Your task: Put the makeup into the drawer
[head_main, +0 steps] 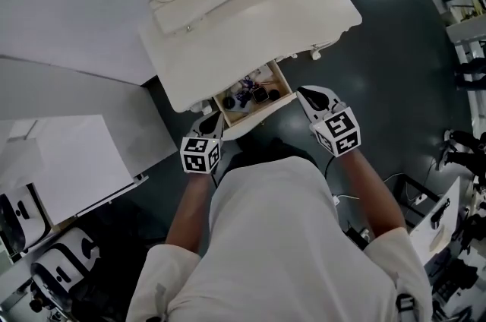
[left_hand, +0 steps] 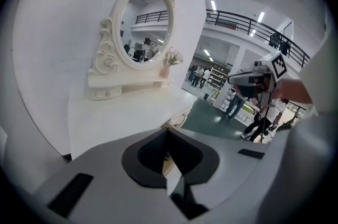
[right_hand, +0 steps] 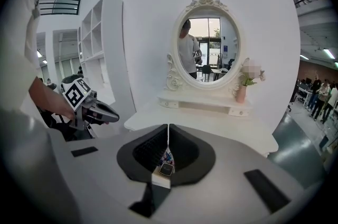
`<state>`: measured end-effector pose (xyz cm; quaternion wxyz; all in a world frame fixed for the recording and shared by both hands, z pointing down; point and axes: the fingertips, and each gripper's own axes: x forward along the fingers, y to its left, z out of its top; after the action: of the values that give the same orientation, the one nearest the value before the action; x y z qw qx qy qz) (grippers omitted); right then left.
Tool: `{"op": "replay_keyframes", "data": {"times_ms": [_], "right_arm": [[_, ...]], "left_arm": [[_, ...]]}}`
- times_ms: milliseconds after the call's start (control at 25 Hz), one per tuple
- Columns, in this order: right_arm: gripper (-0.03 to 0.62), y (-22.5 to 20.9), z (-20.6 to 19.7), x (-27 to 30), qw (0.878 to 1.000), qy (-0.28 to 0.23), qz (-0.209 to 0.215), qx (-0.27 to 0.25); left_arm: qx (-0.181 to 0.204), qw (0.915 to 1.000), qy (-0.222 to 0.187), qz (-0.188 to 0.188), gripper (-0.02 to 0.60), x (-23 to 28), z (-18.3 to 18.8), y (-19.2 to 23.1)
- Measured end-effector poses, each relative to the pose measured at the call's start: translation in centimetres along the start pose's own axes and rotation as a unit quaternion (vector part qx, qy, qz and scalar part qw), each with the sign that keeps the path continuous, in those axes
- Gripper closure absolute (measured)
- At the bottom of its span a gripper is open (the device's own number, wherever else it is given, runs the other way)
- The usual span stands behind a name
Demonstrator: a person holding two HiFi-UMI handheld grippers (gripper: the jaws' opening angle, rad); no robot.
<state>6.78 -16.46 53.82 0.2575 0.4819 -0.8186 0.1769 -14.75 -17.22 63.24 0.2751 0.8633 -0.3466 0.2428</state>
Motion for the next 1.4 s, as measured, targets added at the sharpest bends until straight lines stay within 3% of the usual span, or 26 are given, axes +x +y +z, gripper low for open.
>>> {"op": "replay_keyframes", "data": {"times_ms": [560,960,1160,1400], "right_arm": [[0.565,-1.2,-1.0,-5.9,0.998,-0.05,0.022,-0.003],[0.565,-0.4,-2.3,-10.2,0.996,-0.074,0.051,-0.019],[0.565,0.4,-2.3,-10.9,0.994,-0.083,0.061,-0.027],[0.565,2.5,-0.7,-11.9,0.991,-0.1,0.073,-0.045]], "left_arm": [[-0.019,0.9937,-0.093,0.059,0.565,-5.1,3.4,-4.6],[-0.018,0.9813,-0.162,0.102,0.565,-10.3,3.5,-9.8],[-0.026,0.9734,-0.186,0.131,0.565,-13.1,2.8,-10.7],[-0.016,0.9683,-0.205,0.141,0.565,-16.9,3.1,-11.3]]}}
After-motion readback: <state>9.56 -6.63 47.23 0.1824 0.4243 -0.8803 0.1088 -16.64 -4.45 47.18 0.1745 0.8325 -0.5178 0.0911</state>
